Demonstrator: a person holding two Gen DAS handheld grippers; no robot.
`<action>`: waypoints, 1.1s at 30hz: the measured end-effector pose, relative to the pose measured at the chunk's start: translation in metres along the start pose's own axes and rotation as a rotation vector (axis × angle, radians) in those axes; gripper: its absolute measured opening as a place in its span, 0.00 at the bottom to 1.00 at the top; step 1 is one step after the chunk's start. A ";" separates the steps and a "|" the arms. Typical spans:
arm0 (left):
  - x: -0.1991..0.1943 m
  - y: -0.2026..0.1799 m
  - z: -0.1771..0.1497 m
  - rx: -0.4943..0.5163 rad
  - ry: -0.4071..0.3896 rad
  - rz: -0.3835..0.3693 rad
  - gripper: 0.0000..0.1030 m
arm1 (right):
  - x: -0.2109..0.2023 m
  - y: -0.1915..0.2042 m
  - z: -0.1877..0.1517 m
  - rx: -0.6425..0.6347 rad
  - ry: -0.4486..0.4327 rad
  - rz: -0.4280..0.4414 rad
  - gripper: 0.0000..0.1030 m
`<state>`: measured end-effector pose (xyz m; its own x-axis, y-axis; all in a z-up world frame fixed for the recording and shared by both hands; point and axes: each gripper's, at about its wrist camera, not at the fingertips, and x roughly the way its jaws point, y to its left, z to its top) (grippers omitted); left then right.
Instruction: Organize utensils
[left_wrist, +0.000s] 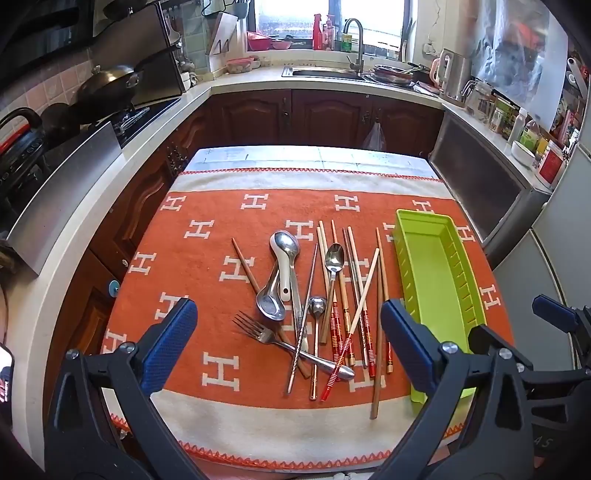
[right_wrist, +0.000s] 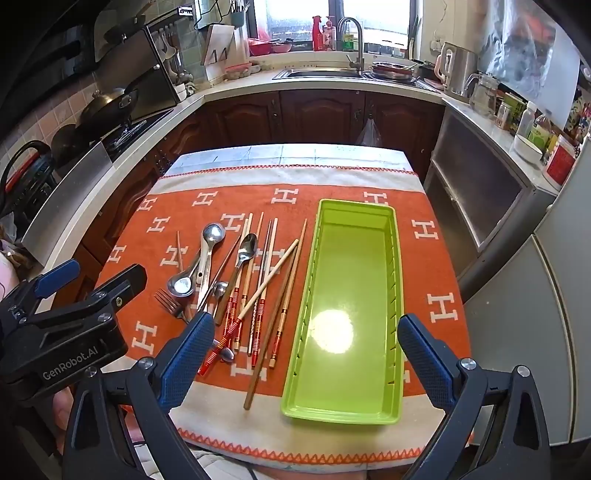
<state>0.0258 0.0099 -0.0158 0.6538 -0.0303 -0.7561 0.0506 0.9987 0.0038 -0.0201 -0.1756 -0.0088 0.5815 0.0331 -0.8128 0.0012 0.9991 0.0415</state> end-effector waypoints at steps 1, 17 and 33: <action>0.000 0.000 0.000 0.001 0.001 0.005 0.96 | 0.000 0.002 -0.001 0.004 -0.009 0.006 0.98; 0.004 -0.010 -0.002 0.017 0.017 0.014 0.96 | 0.003 -0.004 -0.004 0.016 -0.011 0.011 0.98; 0.008 -0.007 0.000 0.029 0.032 0.023 0.96 | 0.007 -0.002 0.000 0.038 -0.008 0.034 0.97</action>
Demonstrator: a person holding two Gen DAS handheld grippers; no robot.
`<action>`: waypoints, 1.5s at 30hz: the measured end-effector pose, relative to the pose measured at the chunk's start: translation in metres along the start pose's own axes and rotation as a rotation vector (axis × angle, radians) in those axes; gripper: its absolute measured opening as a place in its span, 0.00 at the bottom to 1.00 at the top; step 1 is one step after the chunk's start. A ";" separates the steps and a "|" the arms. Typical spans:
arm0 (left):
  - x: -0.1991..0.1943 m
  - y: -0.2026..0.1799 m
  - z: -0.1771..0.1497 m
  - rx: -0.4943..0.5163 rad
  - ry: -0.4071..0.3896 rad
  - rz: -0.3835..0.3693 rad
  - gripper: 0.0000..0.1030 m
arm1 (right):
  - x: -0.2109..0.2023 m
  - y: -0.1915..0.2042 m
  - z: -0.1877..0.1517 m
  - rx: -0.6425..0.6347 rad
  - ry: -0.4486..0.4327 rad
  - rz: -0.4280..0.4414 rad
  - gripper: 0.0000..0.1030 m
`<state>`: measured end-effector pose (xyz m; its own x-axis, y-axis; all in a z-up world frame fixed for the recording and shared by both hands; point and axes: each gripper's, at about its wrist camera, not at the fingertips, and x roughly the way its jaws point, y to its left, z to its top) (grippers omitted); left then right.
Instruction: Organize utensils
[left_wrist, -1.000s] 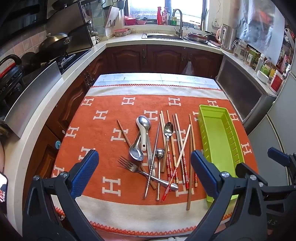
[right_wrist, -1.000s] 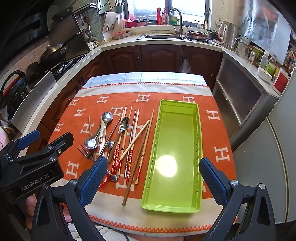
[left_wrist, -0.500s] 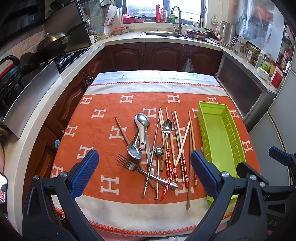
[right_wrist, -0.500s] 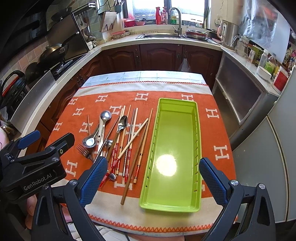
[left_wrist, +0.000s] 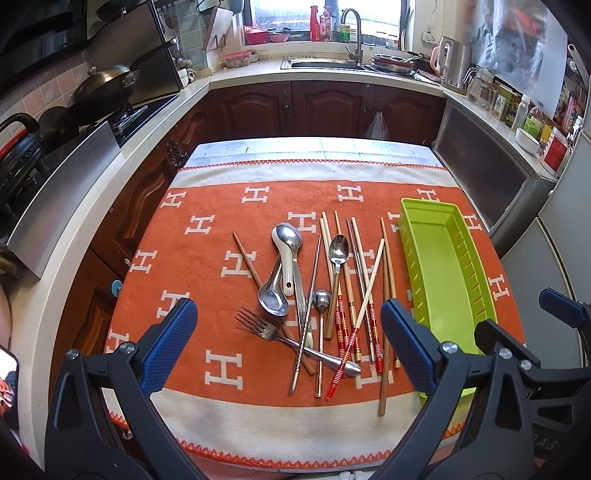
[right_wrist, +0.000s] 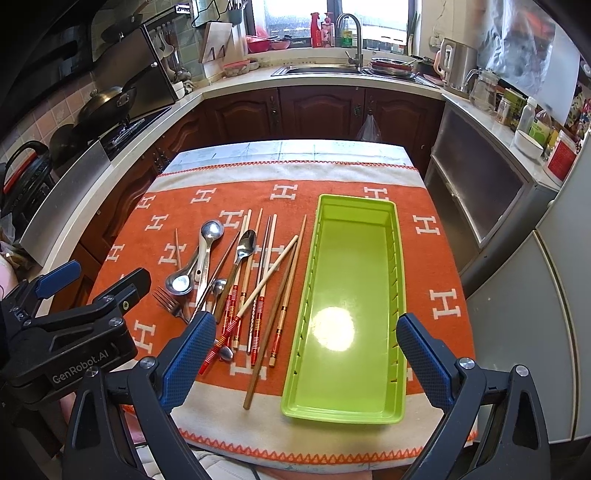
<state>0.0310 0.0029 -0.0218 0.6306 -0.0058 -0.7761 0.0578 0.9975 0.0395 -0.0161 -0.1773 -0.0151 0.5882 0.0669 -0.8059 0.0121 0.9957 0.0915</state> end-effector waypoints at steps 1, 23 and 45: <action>0.000 0.000 0.001 0.000 0.003 -0.002 0.96 | 0.001 0.000 0.000 -0.001 0.004 -0.001 0.97; 0.040 0.036 0.014 -0.049 0.064 -0.086 0.96 | 0.031 0.022 0.019 -0.177 0.086 -0.111 0.90; 0.142 0.137 -0.008 -0.274 0.321 -0.203 0.66 | 0.150 0.073 0.077 -0.107 0.193 0.169 0.48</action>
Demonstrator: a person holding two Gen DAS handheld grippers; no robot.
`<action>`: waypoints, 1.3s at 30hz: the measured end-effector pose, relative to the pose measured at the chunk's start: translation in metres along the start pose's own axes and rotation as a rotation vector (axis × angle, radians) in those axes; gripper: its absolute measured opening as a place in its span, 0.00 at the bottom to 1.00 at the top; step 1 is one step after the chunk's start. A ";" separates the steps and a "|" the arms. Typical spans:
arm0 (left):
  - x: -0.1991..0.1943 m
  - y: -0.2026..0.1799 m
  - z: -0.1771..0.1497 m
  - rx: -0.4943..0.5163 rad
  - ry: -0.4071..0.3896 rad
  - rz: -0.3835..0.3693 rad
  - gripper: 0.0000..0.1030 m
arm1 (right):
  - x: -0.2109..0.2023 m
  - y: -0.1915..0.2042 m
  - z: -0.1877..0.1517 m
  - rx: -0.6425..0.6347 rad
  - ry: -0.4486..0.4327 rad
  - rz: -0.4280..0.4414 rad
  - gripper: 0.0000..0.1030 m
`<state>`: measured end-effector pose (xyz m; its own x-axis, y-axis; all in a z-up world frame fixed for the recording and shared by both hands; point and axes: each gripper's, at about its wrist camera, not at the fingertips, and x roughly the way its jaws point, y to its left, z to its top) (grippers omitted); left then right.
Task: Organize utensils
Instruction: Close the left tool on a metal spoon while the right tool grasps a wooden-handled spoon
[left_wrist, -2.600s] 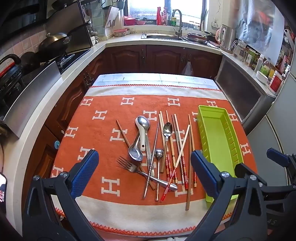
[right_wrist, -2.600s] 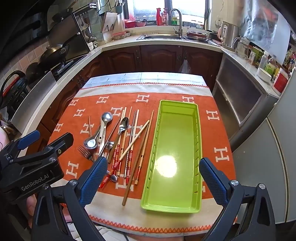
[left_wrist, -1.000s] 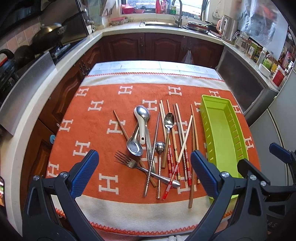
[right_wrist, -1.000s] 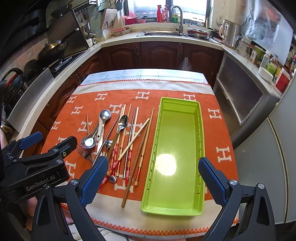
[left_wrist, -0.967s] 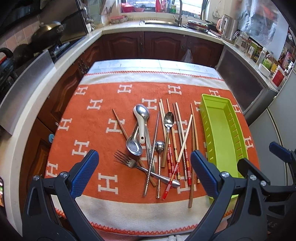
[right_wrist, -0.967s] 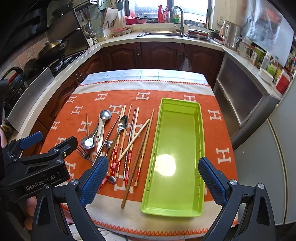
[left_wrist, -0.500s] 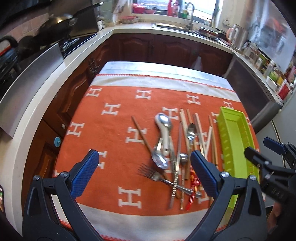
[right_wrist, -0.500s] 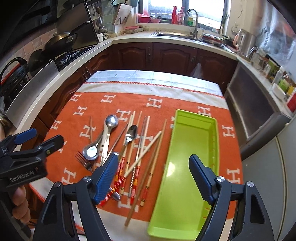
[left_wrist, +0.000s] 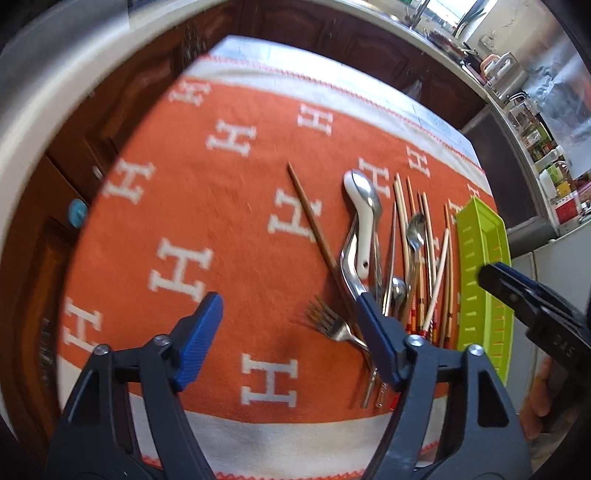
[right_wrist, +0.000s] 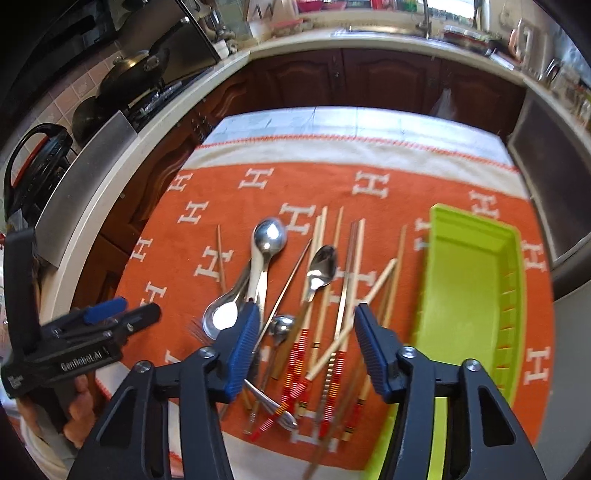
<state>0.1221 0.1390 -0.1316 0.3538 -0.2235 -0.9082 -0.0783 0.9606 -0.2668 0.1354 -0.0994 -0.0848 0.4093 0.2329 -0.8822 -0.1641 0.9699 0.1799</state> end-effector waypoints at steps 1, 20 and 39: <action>0.004 0.001 -0.001 -0.008 0.015 -0.016 0.63 | 0.010 0.000 0.002 0.011 0.018 0.017 0.45; 0.045 -0.046 0.040 0.114 0.053 -0.073 0.36 | 0.142 -0.014 0.014 0.168 0.212 0.091 0.10; 0.094 -0.072 0.037 0.407 0.072 -0.033 0.17 | 0.096 -0.053 -0.018 0.265 0.175 0.215 0.07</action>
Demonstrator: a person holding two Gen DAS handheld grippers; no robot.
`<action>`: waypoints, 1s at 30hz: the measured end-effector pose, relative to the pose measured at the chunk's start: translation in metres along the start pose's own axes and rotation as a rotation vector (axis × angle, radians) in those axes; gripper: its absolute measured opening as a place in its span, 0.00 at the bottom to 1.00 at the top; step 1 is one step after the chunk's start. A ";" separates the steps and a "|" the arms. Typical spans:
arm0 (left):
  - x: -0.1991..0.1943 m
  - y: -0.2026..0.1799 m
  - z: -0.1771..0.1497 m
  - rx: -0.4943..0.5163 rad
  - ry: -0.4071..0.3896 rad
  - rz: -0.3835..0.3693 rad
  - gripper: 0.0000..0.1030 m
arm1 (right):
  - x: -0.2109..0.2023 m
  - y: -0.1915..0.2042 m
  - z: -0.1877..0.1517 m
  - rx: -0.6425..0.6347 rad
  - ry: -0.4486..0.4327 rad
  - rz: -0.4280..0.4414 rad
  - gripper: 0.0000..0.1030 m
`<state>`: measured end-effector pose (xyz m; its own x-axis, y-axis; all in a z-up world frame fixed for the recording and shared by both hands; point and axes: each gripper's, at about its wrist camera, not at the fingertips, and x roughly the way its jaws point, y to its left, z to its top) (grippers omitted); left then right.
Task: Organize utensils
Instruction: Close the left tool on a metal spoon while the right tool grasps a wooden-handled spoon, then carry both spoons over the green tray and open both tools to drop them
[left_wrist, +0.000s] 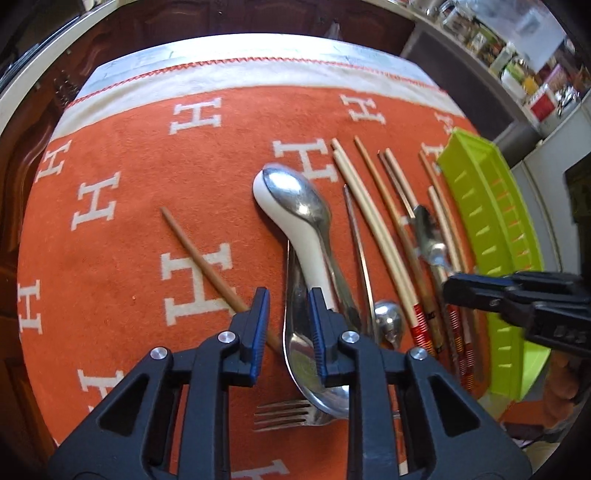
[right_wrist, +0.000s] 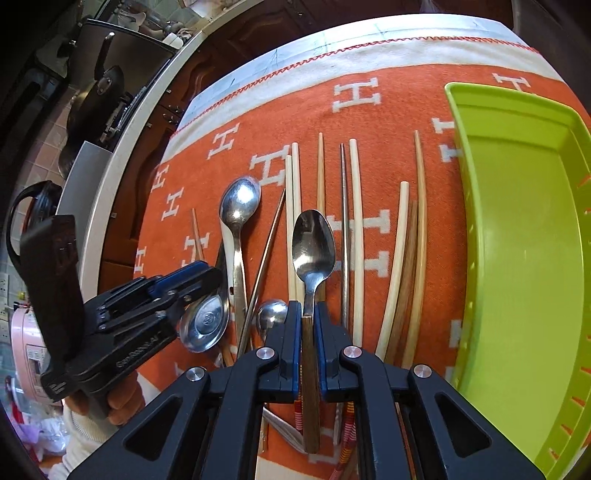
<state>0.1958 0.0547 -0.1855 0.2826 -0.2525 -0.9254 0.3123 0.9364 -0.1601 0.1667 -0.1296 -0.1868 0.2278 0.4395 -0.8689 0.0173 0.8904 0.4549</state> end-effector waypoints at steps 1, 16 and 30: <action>0.000 -0.002 0.000 0.012 -0.011 0.010 0.17 | -0.002 0.000 -0.001 -0.003 -0.002 0.006 0.07; -0.013 0.008 -0.009 -0.120 -0.012 0.017 0.00 | -0.031 -0.003 -0.012 0.005 -0.046 0.045 0.07; -0.094 -0.036 -0.031 -0.116 -0.108 0.011 0.00 | -0.099 -0.072 -0.035 0.123 -0.157 0.035 0.07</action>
<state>0.1299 0.0524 -0.1033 0.3829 -0.2609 -0.8862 0.2034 0.9596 -0.1946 0.1089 -0.2327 -0.1406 0.3789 0.4378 -0.8153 0.1230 0.8494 0.5132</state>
